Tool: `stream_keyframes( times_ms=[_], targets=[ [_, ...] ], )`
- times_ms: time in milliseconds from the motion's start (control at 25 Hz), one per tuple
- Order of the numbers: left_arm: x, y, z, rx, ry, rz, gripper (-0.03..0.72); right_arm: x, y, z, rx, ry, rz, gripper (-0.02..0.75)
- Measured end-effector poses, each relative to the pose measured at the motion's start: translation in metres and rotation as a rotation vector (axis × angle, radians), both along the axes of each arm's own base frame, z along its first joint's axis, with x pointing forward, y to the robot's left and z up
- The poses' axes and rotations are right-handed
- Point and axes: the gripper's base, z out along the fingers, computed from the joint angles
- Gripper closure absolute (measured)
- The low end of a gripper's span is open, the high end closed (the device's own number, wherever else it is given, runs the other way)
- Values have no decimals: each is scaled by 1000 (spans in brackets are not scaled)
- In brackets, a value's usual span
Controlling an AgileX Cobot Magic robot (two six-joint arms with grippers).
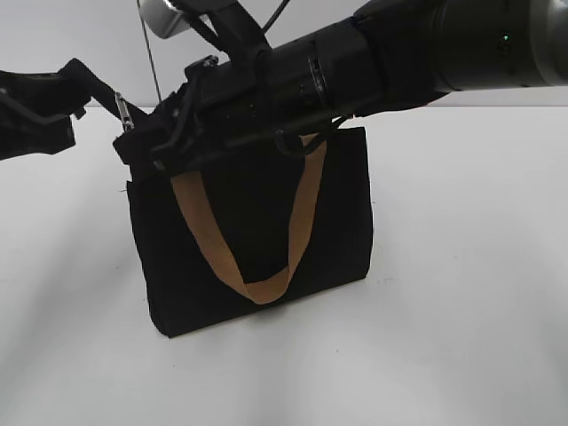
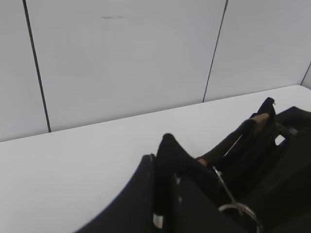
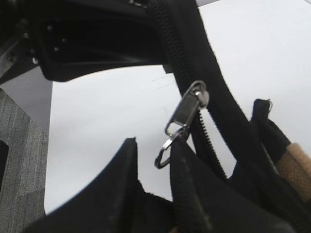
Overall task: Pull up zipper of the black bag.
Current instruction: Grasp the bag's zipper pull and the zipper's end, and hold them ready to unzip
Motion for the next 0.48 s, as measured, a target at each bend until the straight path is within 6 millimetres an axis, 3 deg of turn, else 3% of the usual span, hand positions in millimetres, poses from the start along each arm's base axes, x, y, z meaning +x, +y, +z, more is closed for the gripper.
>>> stream_keyframes(
  times_ms=[200,480],
  targets=[
    [0,0,0,1,3,0,676,3,-1,-1,-10,4,-47,737],
    [-1,2,-7,39,74,11,676,1,-2,-1,-11,70,-62,738]
  ],
)
